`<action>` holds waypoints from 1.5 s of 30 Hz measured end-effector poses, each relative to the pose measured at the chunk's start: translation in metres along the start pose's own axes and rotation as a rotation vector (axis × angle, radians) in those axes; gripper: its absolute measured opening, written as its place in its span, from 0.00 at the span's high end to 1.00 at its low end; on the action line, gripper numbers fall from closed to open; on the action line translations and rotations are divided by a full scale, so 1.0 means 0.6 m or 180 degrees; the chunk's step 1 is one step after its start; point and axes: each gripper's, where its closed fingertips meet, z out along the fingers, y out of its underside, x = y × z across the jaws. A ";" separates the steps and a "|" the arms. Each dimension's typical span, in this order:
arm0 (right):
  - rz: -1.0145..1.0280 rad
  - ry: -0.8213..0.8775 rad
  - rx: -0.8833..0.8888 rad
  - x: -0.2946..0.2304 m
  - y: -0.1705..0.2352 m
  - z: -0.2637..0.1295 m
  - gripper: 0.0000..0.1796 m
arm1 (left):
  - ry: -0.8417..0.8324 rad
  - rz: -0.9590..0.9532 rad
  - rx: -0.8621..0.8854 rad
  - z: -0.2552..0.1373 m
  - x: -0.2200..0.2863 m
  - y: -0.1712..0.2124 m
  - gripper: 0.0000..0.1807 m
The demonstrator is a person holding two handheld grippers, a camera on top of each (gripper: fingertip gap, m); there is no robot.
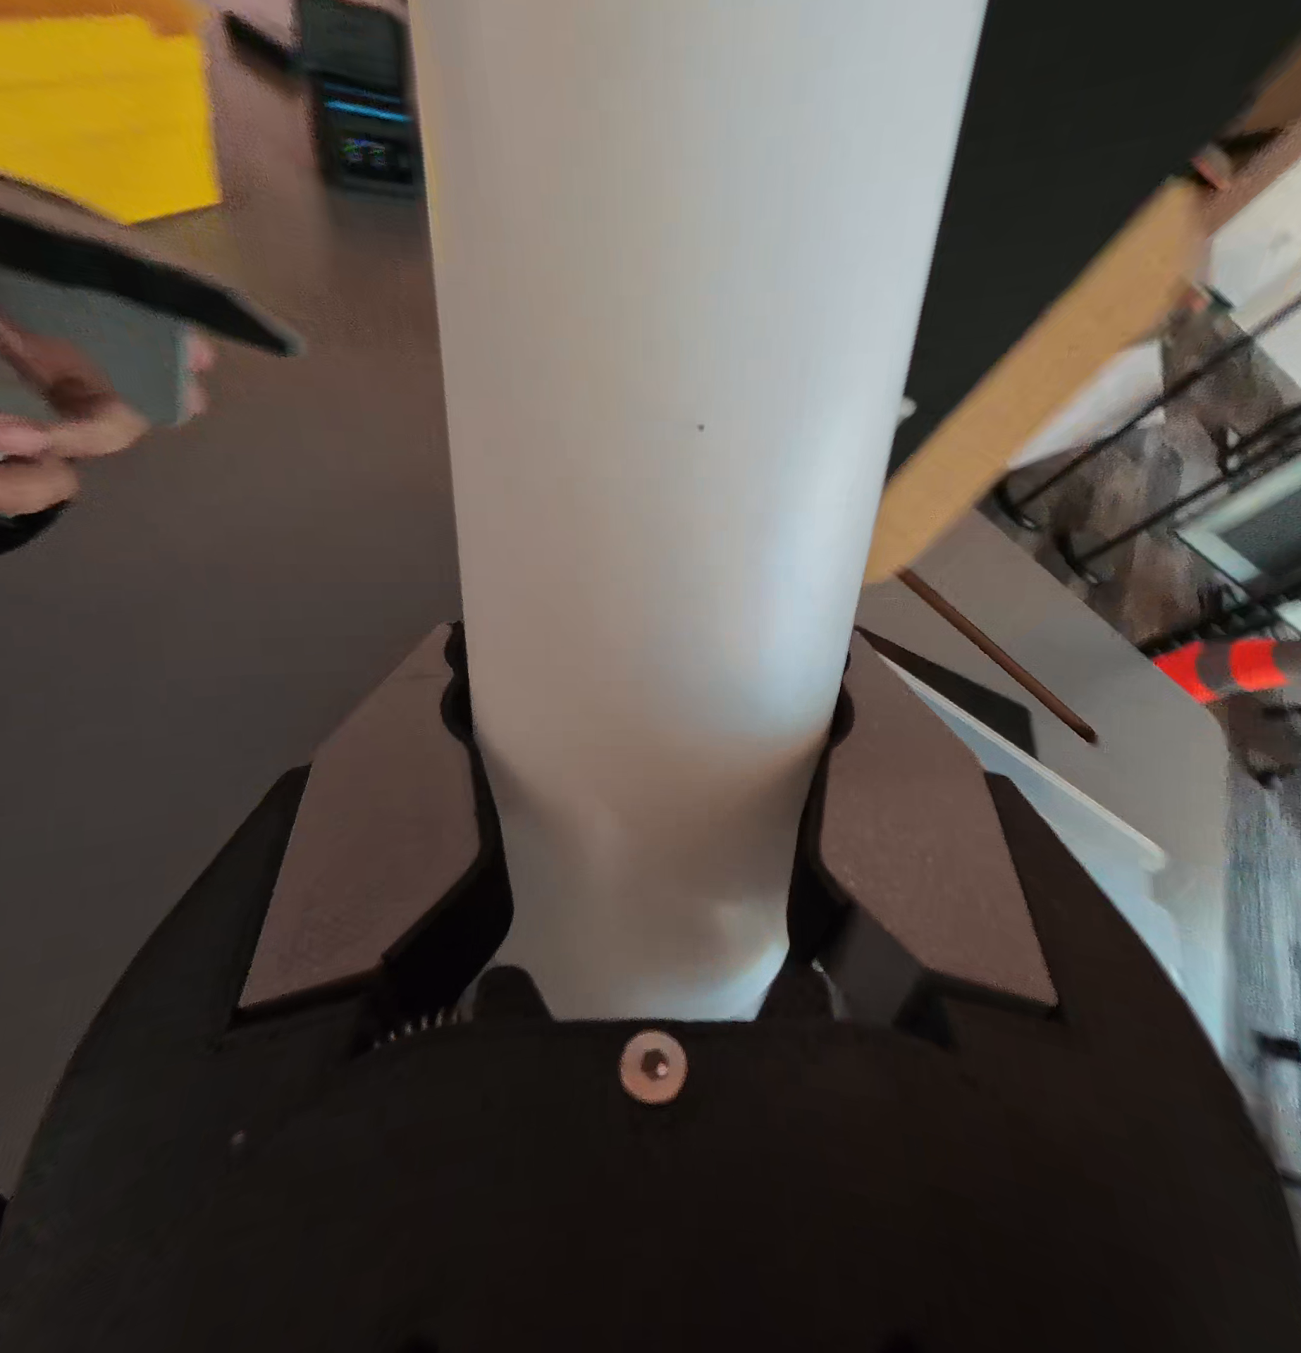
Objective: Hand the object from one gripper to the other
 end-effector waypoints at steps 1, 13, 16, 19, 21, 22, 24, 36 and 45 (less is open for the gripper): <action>0.0119 0.0060 -0.0047 0.039 0.006 -0.019 0.47 | 0.0002 -0.0010 -0.0029 0.001 0.000 0.003 0.62; 0.1026 0.0589 -0.1335 0.275 0.252 -0.081 0.46 | -0.0057 0.0031 -0.0228 0.009 -0.004 0.026 0.67; 0.1142 0.0584 -0.1718 0.280 0.323 -0.063 0.46 | -0.0061 0.0029 -0.0255 0.010 -0.005 0.030 0.67; 0.1219 0.0569 -0.1972 0.282 0.375 -0.049 0.46 | -0.0042 0.0014 -0.0275 0.010 -0.004 0.032 0.68; 0.1356 0.0491 -0.2110 0.276 0.399 -0.041 0.46 | -0.0044 0.0024 -0.0292 0.011 -0.004 0.033 0.68; 0.1458 0.0444 -0.2133 0.274 0.403 -0.039 0.46 | -0.0045 0.0030 -0.0305 0.011 -0.004 0.035 0.68; 0.1574 0.0387 -0.2000 0.280 0.390 -0.035 0.46 | -0.0035 0.0030 -0.0331 0.012 -0.004 0.038 0.68; 0.1612 0.0157 -0.2402 0.292 0.368 -0.057 0.48 | -0.0017 -0.0005 -0.0360 0.012 -0.005 0.041 0.68; 0.1527 0.0397 -0.2371 0.311 0.372 -0.063 0.49 | 0.0008 0.0019 -0.0399 0.014 -0.001 0.046 0.68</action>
